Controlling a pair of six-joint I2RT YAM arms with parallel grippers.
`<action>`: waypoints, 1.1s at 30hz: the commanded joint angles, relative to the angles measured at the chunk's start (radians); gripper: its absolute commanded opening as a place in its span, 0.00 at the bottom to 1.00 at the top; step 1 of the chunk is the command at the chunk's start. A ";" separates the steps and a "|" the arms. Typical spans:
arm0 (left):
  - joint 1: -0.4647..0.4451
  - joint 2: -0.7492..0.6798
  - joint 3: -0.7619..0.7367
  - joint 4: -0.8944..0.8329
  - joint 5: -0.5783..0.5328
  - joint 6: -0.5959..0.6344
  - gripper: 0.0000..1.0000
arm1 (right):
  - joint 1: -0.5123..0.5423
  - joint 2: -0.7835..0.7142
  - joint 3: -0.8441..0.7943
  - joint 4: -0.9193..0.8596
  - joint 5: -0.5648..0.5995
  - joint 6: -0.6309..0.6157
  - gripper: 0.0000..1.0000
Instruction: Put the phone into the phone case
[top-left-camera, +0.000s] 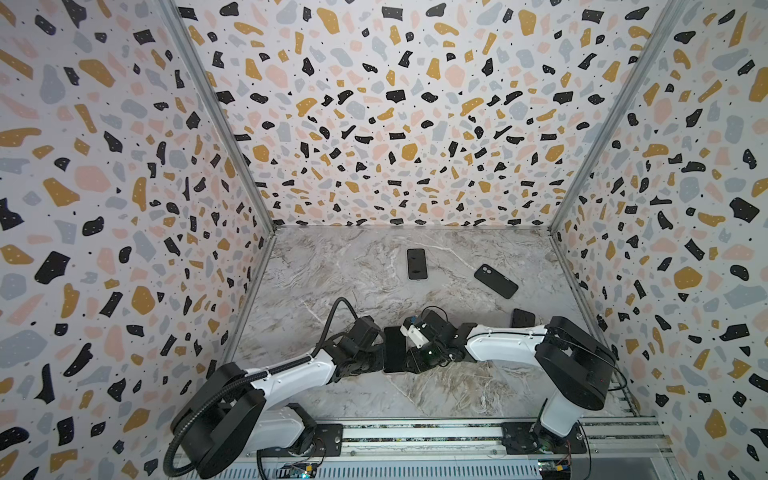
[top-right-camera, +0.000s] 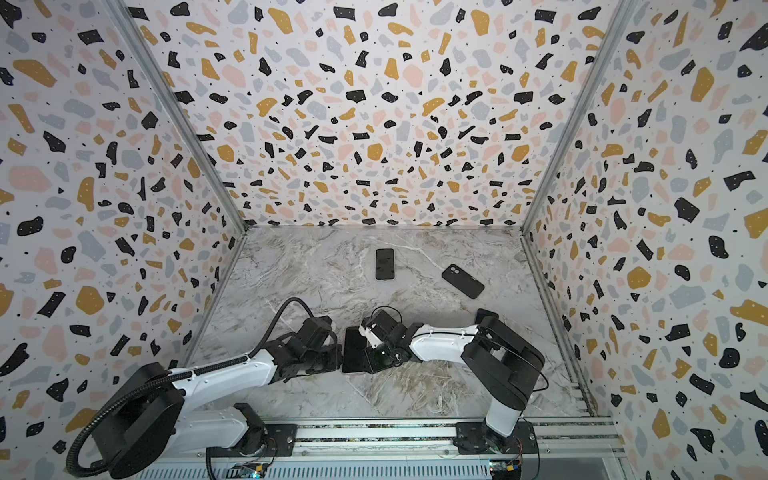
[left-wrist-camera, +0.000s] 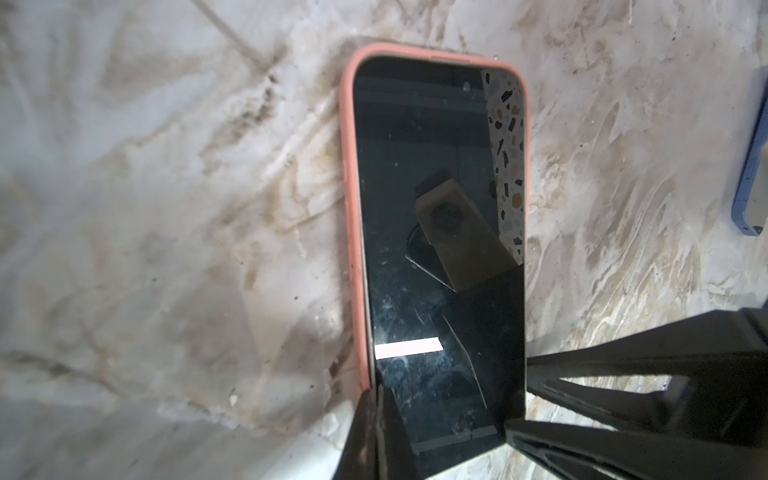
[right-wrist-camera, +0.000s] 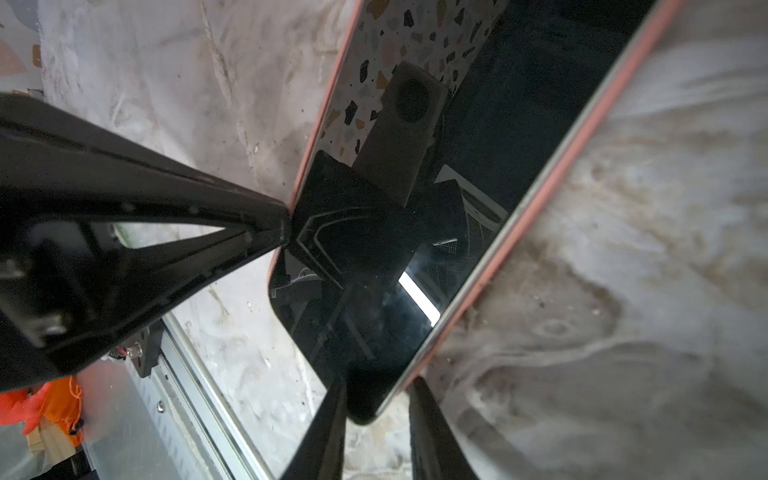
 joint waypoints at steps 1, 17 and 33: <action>-0.017 0.054 -0.030 -0.099 -0.014 0.032 0.02 | -0.011 -0.052 0.032 0.032 0.004 -0.015 0.29; -0.016 -0.099 -0.007 -0.109 0.095 0.048 0.39 | -0.018 -0.117 0.027 -0.031 0.039 0.021 0.31; -0.017 -0.044 -0.092 0.046 0.148 -0.005 0.27 | -0.044 -0.097 0.014 -0.073 0.004 0.105 0.31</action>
